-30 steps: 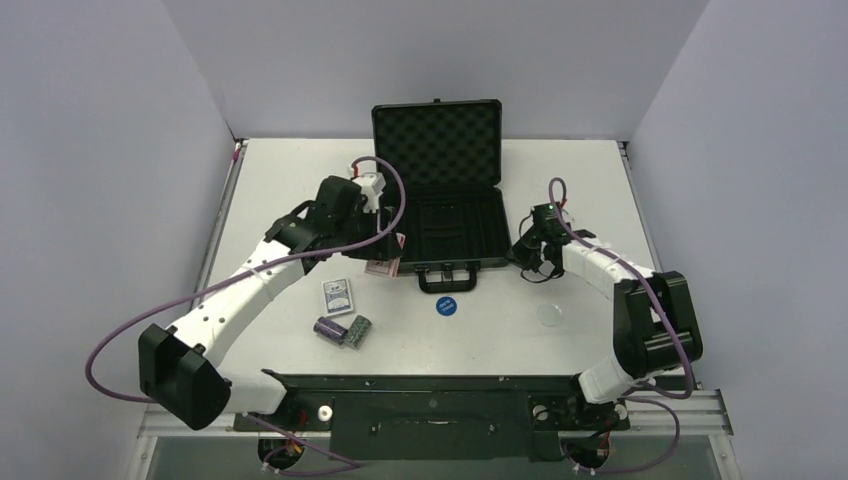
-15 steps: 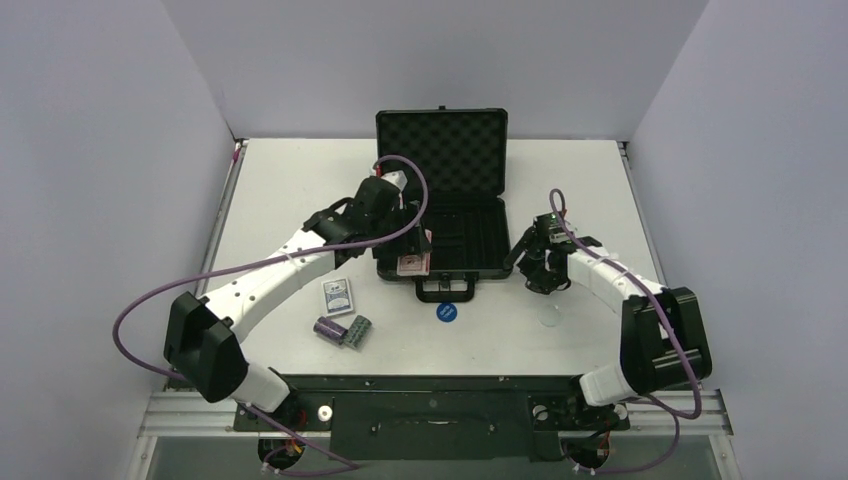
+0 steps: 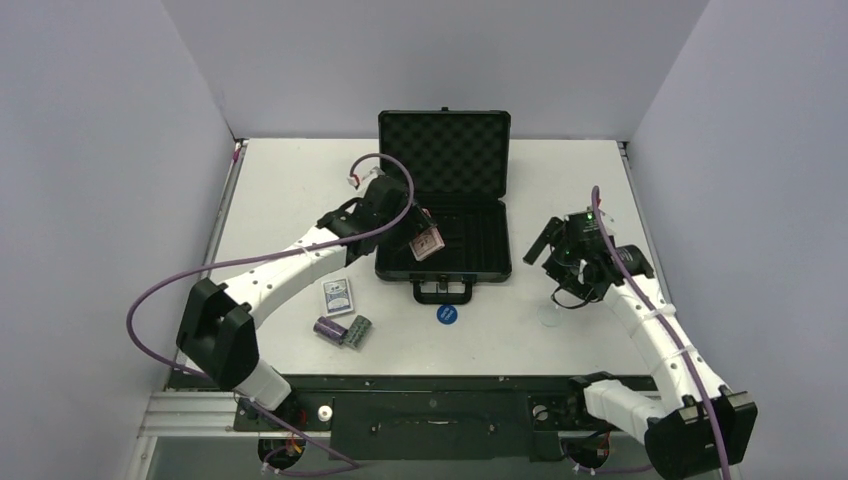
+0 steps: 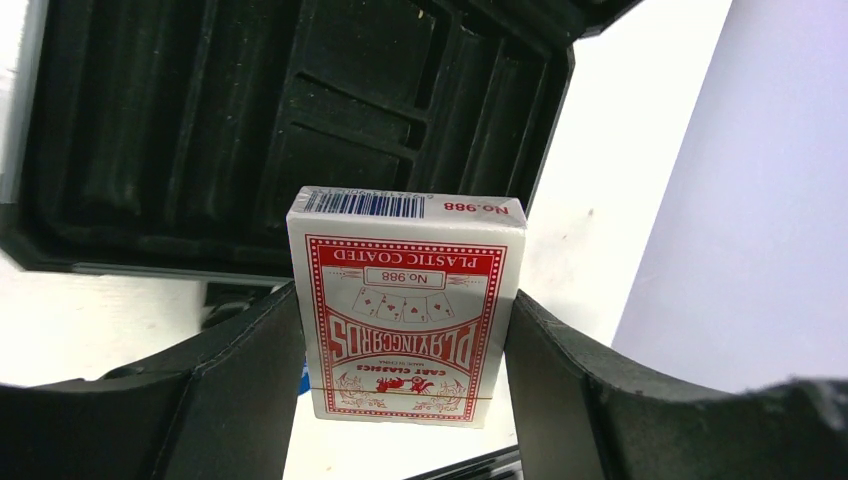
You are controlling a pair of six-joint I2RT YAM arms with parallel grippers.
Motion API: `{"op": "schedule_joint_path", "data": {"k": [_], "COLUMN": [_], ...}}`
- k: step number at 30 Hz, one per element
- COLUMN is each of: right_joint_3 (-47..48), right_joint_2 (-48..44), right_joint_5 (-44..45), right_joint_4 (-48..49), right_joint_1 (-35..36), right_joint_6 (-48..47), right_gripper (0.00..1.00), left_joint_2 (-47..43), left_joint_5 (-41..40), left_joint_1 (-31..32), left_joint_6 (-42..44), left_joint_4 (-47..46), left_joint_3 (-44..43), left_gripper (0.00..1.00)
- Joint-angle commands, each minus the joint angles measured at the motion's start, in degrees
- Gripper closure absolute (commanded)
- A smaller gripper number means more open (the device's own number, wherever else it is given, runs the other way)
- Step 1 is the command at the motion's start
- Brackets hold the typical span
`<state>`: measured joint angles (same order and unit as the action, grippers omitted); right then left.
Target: Pack up texas hold em set
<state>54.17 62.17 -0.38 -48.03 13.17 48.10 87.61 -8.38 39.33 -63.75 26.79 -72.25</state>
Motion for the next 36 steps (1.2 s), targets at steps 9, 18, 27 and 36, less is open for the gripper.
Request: {"op": "schedule_joint_path", "data": {"k": [9, 18, 27, 36], "right_joint_3": [11.48, 20.35, 17.89, 20.01], "right_joint_2": [-9.15, -10.41, -14.30, -14.32], "right_joint_5": [5.79, 8.85, 8.61, 11.50], "right_joint_4": [-18.08, -24.70, -27.65, -30.39], "right_joint_1": [-0.24, -0.27, -0.31, -0.34], "right_joint_6": [-1.53, -1.12, -0.55, -0.99], "right_gripper": [0.10, 0.11, 0.11, 0.11], "left_joint_2": [8.57, 15.78, 23.75, 34.59], "left_joint_5": [-7.41, -8.80, -9.34, -11.73], "left_joint_1": [1.70, 0.86, 0.65, 0.61], "left_joint_6": [-25.87, -36.94, -43.11, -44.78], "left_joint_4": [-9.67, 9.22, 8.94, 18.25], "left_joint_3": [-6.38, -24.64, -28.24, -42.19], "left_gripper": [1.00, 1.00, 1.00, 1.00]}}
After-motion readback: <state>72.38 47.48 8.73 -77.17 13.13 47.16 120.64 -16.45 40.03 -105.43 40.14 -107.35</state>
